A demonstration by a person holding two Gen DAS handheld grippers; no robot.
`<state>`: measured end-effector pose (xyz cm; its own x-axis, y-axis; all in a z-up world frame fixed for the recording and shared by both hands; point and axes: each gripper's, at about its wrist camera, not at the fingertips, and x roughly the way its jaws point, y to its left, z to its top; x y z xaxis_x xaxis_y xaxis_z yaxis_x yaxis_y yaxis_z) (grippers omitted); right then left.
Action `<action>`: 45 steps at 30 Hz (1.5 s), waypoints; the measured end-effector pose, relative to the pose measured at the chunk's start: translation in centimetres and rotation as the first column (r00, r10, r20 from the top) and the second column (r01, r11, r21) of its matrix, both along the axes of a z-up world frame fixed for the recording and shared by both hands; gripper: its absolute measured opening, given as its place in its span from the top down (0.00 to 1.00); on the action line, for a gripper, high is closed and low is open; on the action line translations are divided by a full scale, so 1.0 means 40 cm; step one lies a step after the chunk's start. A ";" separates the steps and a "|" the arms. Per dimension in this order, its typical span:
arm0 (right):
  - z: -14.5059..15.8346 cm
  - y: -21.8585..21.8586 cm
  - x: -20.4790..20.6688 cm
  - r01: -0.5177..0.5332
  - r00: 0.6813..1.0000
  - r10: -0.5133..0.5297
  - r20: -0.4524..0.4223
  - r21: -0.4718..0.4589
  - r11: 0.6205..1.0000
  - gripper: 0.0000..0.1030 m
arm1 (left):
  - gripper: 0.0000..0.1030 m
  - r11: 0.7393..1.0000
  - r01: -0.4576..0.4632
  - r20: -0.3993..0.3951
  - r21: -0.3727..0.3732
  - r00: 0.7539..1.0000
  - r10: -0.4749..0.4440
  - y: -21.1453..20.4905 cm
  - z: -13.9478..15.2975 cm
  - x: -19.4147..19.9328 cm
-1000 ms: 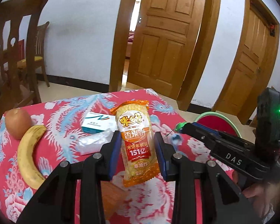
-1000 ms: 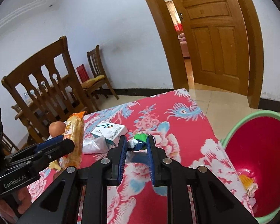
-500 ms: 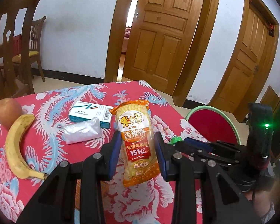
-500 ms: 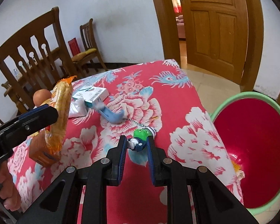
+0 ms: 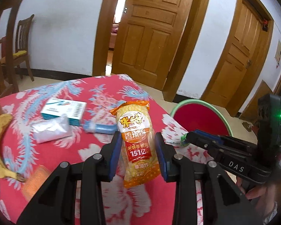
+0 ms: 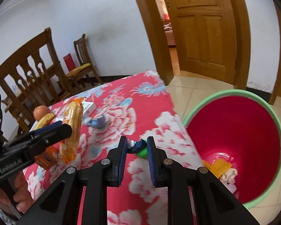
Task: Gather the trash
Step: 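Carry the orange snack bag and green toy over the red bucket, then open both tools to drop the snack bag and green toy into the bucket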
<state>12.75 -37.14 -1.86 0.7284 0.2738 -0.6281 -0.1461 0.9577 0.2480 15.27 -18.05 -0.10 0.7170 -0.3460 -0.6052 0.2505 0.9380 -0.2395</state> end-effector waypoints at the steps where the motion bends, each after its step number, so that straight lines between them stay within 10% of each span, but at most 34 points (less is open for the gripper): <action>1: 0.000 -0.012 -0.004 0.006 1.000 -0.006 0.000 0.004 1.000 0.79 | 0.64 1.000 0.007 -0.003 0.001 1.000 -0.007 -0.013 -0.003 0.002; 32: -0.008 -0.345 -0.153 0.215 0.976 -0.218 0.002 0.155 0.964 0.84 | 0.64 0.973 0.228 -0.077 0.033 0.971 -0.225 -0.400 -0.034 0.048; 39: -0.009 -0.350 -0.149 0.229 0.973 -0.230 -0.009 0.149 0.962 0.84 | 0.29 0.969 0.245 -0.054 0.037 0.969 -0.243 -0.424 -0.026 0.039; 45: -0.016 -0.344 -0.147 0.223 0.975 -0.223 -0.017 0.140 0.965 0.84 | 0.24 0.969 0.245 -0.055 0.036 0.968 -0.243 -0.420 -0.025 0.037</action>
